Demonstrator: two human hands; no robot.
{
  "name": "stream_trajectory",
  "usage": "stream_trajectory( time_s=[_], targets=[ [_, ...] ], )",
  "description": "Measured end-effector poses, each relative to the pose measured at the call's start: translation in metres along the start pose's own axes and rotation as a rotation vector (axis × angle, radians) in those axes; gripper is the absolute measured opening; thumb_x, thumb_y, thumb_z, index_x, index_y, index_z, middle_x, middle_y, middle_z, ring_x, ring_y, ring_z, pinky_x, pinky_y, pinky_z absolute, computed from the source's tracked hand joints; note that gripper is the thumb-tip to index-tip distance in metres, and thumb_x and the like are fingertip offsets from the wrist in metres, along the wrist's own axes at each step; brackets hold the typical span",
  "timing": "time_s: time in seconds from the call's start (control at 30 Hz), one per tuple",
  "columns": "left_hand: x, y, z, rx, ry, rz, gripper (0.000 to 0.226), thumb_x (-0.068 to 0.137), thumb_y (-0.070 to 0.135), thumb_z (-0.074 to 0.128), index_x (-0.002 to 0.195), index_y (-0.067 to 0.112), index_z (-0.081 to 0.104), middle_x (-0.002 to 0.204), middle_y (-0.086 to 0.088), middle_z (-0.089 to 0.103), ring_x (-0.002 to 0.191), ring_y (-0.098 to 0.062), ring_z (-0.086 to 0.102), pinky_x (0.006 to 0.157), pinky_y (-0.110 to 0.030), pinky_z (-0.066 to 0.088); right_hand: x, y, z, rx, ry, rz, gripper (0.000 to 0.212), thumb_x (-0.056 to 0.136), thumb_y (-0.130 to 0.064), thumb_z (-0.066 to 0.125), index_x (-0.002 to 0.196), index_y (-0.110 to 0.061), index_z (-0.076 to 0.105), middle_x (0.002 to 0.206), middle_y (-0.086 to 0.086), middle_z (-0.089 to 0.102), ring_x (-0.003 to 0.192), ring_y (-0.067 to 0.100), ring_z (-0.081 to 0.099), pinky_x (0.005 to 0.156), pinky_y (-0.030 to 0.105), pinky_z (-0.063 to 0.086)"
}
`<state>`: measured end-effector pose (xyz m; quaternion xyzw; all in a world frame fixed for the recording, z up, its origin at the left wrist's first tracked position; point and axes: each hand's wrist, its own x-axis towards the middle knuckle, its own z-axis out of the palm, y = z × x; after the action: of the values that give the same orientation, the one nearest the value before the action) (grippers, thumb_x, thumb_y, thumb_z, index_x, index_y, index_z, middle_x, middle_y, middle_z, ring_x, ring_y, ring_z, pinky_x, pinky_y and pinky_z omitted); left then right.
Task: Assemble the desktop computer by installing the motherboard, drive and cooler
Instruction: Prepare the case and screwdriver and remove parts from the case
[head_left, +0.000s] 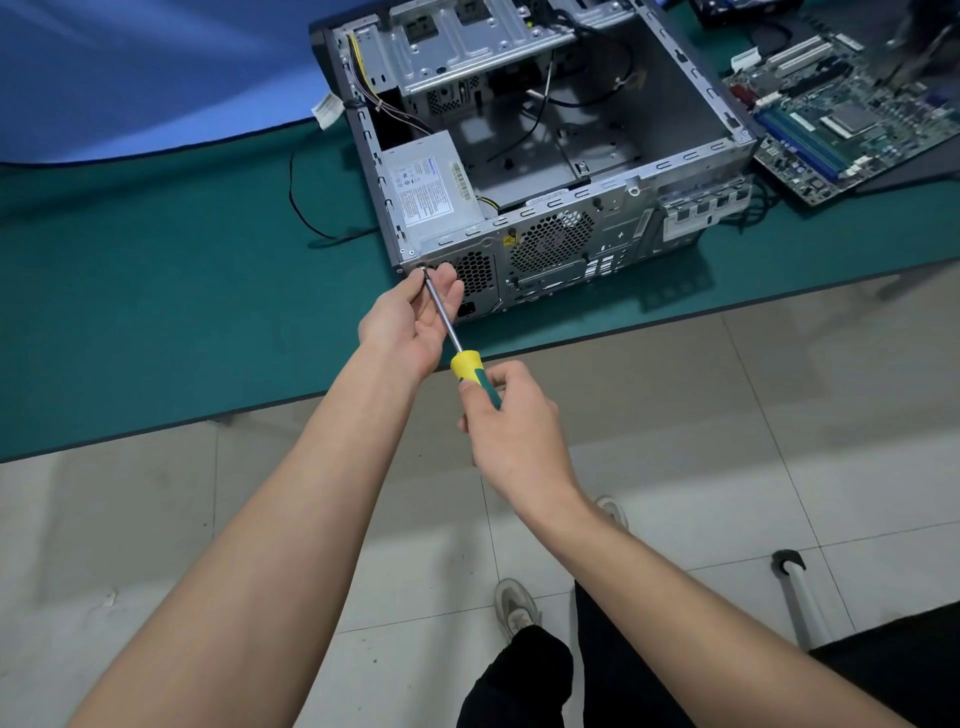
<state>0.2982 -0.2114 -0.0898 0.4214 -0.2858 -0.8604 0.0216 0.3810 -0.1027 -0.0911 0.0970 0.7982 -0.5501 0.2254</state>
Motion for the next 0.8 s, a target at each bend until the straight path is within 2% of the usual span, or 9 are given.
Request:
stream_trajectory(
  time_s=[0.1,0.17,0.27,0.33,0.43,0.6,0.7,0.8],
  targets=[
    [0.0,0.002,0.002,0.014,0.005,0.001,0.012,0.096,0.001,0.048,0.088,-0.006,0.053,0.059,-0.017,0.066,0.05,-0.02,0.067,0.045,-0.029,0.055,0.0,-0.003,0.0,0.008,0.007,-0.002,0.016,0.094,-0.039,0.047,0.095,-0.023,0.049,0.083,0.004,0.067,0.072,0.028,0.063,0.068,0.04,0.053],
    [0.0,0.003,0.003,0.026,0.007,0.002,0.014,0.096,0.001,0.047,0.085,-0.005,0.053,0.057,-0.016,0.066,0.048,-0.019,0.066,0.045,-0.029,0.055,0.001,-0.006,0.0,0.031,-0.018,0.029,0.016,0.094,-0.037,0.047,0.095,-0.021,0.05,0.082,0.004,0.067,0.068,0.027,0.063,0.064,0.038,0.052],
    [-0.001,0.005,0.002,0.055,0.002,-0.003,0.016,0.096,0.002,0.048,0.082,-0.005,0.053,0.056,-0.014,0.066,0.047,-0.018,0.066,0.046,-0.027,0.055,-0.002,-0.01,-0.001,0.299,-0.115,0.181,0.013,0.096,-0.029,0.048,0.094,-0.017,0.051,0.07,-0.001,0.064,0.044,0.014,0.052,0.043,0.025,0.04],
    [-0.002,0.006,0.001,0.11,-0.007,-0.02,0.017,0.097,0.004,0.047,0.084,-0.004,0.055,0.058,-0.012,0.067,0.048,-0.015,0.066,0.045,-0.024,0.054,-0.004,-0.013,-0.002,0.528,-0.179,0.282,0.014,0.096,-0.025,0.05,0.09,-0.013,0.053,0.062,-0.002,0.063,0.038,0.012,0.046,0.038,0.02,0.034],
    [-0.004,0.012,-0.003,0.282,-0.041,-0.04,0.016,0.097,0.007,0.045,0.089,0.002,0.057,0.062,-0.006,0.07,0.05,-0.01,0.065,0.046,-0.018,0.05,-0.004,-0.014,-0.002,0.739,-0.26,0.359,0.018,0.097,-0.024,0.049,0.09,-0.009,0.057,0.056,-0.001,0.063,0.039,0.013,0.046,0.037,0.018,0.033],
    [-0.013,0.022,-0.016,0.646,-0.173,-0.119,0.02,0.098,0.016,0.043,0.096,0.009,0.061,0.071,0.0,0.073,0.059,-0.008,0.068,0.049,-0.019,0.053,-0.003,-0.013,-0.005,0.981,-0.41,0.458,0.028,0.097,-0.028,0.046,0.09,-0.008,0.065,0.062,0.0,0.065,0.041,0.011,0.051,0.036,0.016,0.035],
    [-0.014,0.024,-0.016,0.737,-0.16,-0.089,0.017,0.097,0.015,0.047,0.09,0.007,0.061,0.068,-0.001,0.072,0.058,-0.009,0.068,0.047,-0.019,0.053,0.0,-0.011,-0.007,0.991,-0.512,0.469,0.038,0.098,-0.035,0.039,0.095,-0.009,0.066,0.068,0.0,0.068,0.046,0.01,0.056,0.039,0.016,0.039],
    [-0.011,0.024,-0.012,0.802,-0.058,0.01,0.009,0.09,0.011,0.06,0.084,0.005,0.062,0.062,-0.005,0.07,0.051,-0.012,0.067,0.043,-0.02,0.051,0.001,-0.013,-0.005,0.853,-0.492,0.424,0.037,0.092,-0.046,0.051,0.096,-0.012,0.064,0.07,0.0,0.068,0.049,0.013,0.059,0.042,0.019,0.043]
  ],
)
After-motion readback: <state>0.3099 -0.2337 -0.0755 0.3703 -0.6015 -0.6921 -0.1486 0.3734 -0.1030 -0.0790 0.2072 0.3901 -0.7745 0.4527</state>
